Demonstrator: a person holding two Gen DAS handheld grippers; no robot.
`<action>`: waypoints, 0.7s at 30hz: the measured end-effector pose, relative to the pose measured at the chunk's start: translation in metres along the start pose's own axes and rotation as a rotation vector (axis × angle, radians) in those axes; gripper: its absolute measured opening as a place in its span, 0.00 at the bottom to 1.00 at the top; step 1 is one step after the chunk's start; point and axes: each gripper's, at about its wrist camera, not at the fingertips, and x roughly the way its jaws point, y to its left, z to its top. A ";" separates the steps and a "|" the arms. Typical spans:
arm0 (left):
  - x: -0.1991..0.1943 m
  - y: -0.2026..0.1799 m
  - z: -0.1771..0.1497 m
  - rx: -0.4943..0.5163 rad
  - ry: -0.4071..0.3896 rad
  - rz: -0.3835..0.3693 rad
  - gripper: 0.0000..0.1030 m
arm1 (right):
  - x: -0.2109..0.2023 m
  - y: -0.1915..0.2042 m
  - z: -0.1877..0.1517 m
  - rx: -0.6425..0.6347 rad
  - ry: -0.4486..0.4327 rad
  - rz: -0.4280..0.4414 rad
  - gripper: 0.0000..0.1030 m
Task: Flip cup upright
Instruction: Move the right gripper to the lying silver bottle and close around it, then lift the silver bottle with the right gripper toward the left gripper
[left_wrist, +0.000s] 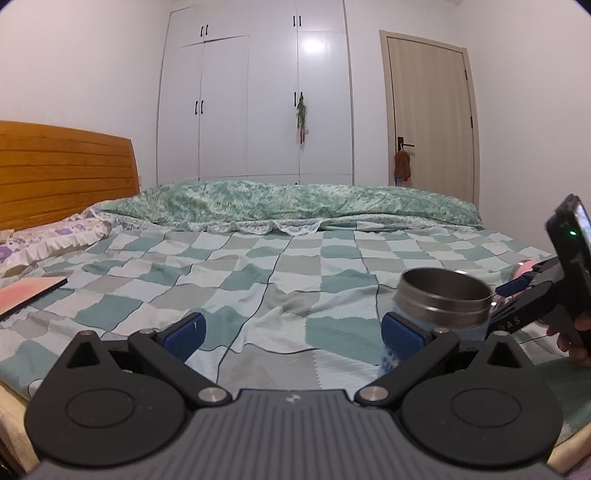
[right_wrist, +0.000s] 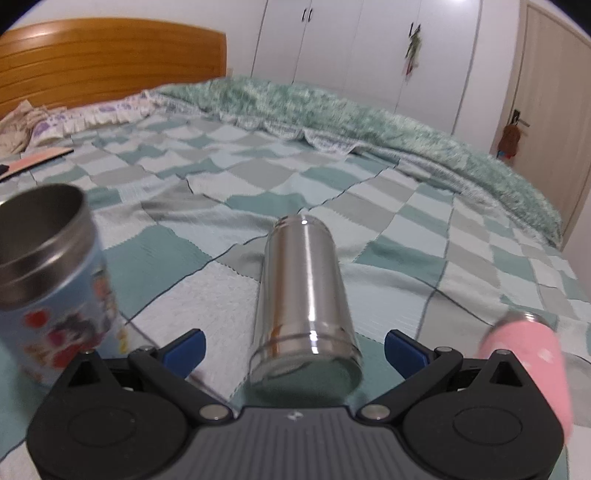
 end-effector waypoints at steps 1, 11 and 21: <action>0.002 0.001 -0.001 -0.001 0.004 0.001 1.00 | 0.007 0.000 0.003 0.008 0.014 0.011 0.94; -0.010 -0.006 0.001 -0.016 -0.010 -0.019 1.00 | -0.034 -0.024 -0.014 0.224 0.033 0.046 0.62; -0.045 -0.041 0.006 -0.019 -0.023 -0.084 1.00 | -0.142 -0.001 -0.092 0.323 -0.032 -0.013 0.62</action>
